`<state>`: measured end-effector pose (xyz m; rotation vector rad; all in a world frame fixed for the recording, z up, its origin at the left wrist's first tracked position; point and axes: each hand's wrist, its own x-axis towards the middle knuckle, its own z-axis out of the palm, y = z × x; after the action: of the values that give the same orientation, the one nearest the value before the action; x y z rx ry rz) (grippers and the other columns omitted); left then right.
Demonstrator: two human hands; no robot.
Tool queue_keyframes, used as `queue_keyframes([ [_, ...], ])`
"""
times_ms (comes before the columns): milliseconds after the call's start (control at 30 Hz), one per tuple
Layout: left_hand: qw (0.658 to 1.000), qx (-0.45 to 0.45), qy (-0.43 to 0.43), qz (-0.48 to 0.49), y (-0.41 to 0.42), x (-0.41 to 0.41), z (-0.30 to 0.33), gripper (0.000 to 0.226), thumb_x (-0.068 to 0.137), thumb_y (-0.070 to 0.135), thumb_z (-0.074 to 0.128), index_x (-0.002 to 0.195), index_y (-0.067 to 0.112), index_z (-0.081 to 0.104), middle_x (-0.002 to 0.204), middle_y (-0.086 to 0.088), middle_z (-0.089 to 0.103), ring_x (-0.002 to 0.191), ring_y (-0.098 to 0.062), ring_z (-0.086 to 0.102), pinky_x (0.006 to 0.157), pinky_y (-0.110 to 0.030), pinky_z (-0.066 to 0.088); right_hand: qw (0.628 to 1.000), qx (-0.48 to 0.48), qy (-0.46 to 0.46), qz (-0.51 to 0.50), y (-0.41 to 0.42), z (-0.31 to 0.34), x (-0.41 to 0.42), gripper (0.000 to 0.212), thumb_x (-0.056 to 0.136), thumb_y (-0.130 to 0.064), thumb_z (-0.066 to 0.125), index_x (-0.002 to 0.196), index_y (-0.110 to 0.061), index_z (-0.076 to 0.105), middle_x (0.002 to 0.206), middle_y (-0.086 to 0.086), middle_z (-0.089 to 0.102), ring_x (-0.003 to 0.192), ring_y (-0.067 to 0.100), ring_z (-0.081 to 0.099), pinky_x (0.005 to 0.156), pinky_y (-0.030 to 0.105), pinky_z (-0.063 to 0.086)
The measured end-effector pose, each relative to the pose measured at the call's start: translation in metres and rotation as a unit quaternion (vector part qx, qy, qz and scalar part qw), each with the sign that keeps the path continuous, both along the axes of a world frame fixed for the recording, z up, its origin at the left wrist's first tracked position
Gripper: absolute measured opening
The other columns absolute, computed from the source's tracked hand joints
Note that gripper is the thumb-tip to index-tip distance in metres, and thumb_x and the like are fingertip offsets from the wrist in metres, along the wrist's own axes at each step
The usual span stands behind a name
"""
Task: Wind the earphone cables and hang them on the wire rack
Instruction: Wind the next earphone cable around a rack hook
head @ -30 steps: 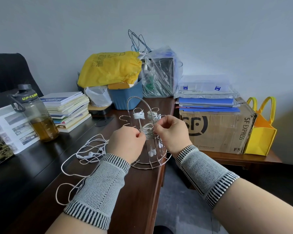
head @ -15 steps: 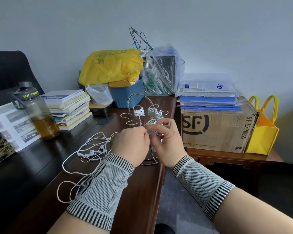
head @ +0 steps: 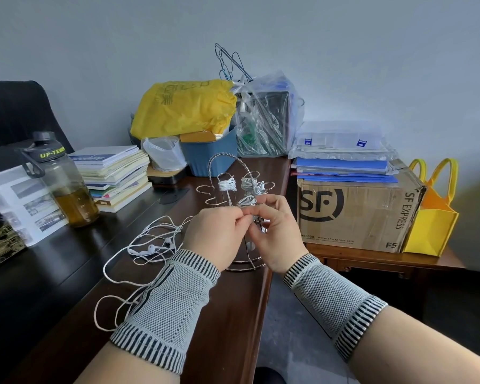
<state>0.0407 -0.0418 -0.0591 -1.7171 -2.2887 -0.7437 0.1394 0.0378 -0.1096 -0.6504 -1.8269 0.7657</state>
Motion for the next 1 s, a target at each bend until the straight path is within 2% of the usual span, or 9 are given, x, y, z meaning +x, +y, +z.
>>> queue_keyframes([
  [67, 1.000, 0.005, -0.014, 0.003, 0.000, -0.001, 0.002, 0.039, 0.096, 0.045, 0.052, 0.061, 0.028, 0.049, 0.056, 0.007, 0.051, 0.064, -0.016, 0.054, 0.058, -0.030, 0.037, 1.000, 0.001, -0.011, -0.009, 0.002, 0.002, 0.001, 0.012, 0.084, -0.011, 0.070, 0.094, -0.016, 0.075, 0.108, -0.007, 0.046, 0.092, -0.012, 0.047, 0.080, 0.001, 0.037],
  [133, 0.998, 0.010, -0.057, -0.006, 0.000, -0.004, 0.003, 0.031, 0.094, 0.043, 0.055, 0.068, 0.028, 0.061, 0.065, 0.007, 0.063, 0.072, -0.012, 0.062, 0.066, -0.032, 0.050, 1.000, 0.002, -0.015, -0.014, 0.003, 0.003, 0.003, 0.008, 0.083, -0.013, 0.072, 0.091, -0.015, 0.074, 0.107, -0.004, 0.047, 0.093, -0.014, 0.045, 0.079, -0.002, 0.034],
  [267, 0.992, 0.021, -0.118, -0.031, -0.003, -0.006, 0.007, 0.015, 0.091, 0.035, 0.063, 0.084, 0.029, 0.074, 0.084, 0.010, 0.073, 0.086, -0.006, 0.067, 0.082, -0.032, 0.054, 1.000, -0.006, -0.002, -0.012, 0.000, 0.005, 0.002, 0.012, 0.083, -0.015, 0.072, 0.084, -0.026, 0.067, 0.101, -0.006, 0.047, 0.094, -0.008, 0.047, 0.083, 0.006, 0.040],
  [467, 0.988, 0.044, -0.147, -0.018, -0.001, -0.003, 0.010, 0.012, 0.084, 0.039, 0.071, 0.075, 0.031, 0.070, 0.066, 0.019, 0.064, 0.070, 0.007, 0.060, 0.060, -0.013, 0.043, 0.999, 0.015, -0.009, -0.034, -0.001, 0.006, 0.000, 0.006, 0.081, -0.016, 0.074, 0.083, -0.015, 0.068, 0.098, -0.003, 0.049, 0.088, -0.009, 0.047, 0.076, -0.002, 0.034],
  [633, 0.986, 0.045, -0.160, -0.028, -0.004, -0.006, 0.011, 0.011, 0.085, 0.034, 0.069, 0.075, 0.034, 0.070, 0.064, 0.023, 0.062, 0.066, 0.014, 0.056, 0.060, -0.002, 0.037, 0.998, -0.055, 0.016, -0.016, -0.001, 0.011, 0.004, 0.008, 0.086, -0.012, 0.069, 0.078, -0.011, 0.067, 0.097, 0.000, 0.054, 0.063, -0.016, 0.053, 0.052, 0.002, 0.042],
  [700, 0.985, 0.059, -0.160, -0.028, -0.006, -0.010, 0.012, 0.011, 0.087, 0.031, 0.067, 0.078, 0.033, 0.072, 0.064, 0.023, 0.062, 0.068, 0.012, 0.058, 0.067, -0.008, 0.044, 0.996, -0.070, 0.043, -0.018, -0.001, 0.012, 0.003, 0.013, 0.086, -0.013, 0.069, 0.074, -0.017, 0.066, 0.096, 0.000, 0.058, 0.068, -0.009, 0.058, 0.060, 0.007, 0.046],
  [767, 0.982, 0.083, -0.168, -0.018, -0.006, -0.012, 0.012, 0.014, 0.088, 0.029, 0.067, 0.075, 0.033, 0.070, 0.063, 0.021, 0.064, 0.068, 0.009, 0.060, 0.070, -0.015, 0.048, 0.994, -0.079, 0.061, -0.033, 0.000, 0.010, 0.001, 0.022, 0.084, -0.014, 0.070, 0.069, -0.028, 0.062, 0.092, -0.005, 0.061, 0.081, 0.003, 0.060, 0.079, 0.024, 0.051],
  [833, 0.977, 0.110, -0.184, -0.009, -0.004, -0.012, 0.011, 0.018, 0.087, 0.030, 0.069, 0.070, 0.035, 0.067, 0.061, 0.019, 0.066, 0.068, 0.009, 0.061, 0.070, -0.018, 0.050, 0.992, -0.098, 0.065, -0.037, 0.001, 0.010, -0.001, 0.024, 0.084, -0.015, 0.070, 0.068, -0.030, 0.061, 0.090, -0.005, 0.062, 0.085, 0.013, 0.061, 0.085, 0.033, 0.051],
  [1000, 0.958, 0.178, -0.224, -0.016, 0.002, -0.005, 0.006, 0.015, 0.085, 0.029, 0.072, 0.071, 0.035, 0.067, 0.068, 0.013, 0.069, 0.067, 0.000, 0.065, 0.070, -0.025, 0.056, 0.994, -0.089, 0.050, -0.040, 0.000, 0.012, 0.000, 0.017, 0.087, -0.017, 0.068, 0.072, -0.023, 0.063, 0.088, -0.006, 0.059, 0.082, 0.010, 0.059, 0.084, 0.030, 0.050],
])
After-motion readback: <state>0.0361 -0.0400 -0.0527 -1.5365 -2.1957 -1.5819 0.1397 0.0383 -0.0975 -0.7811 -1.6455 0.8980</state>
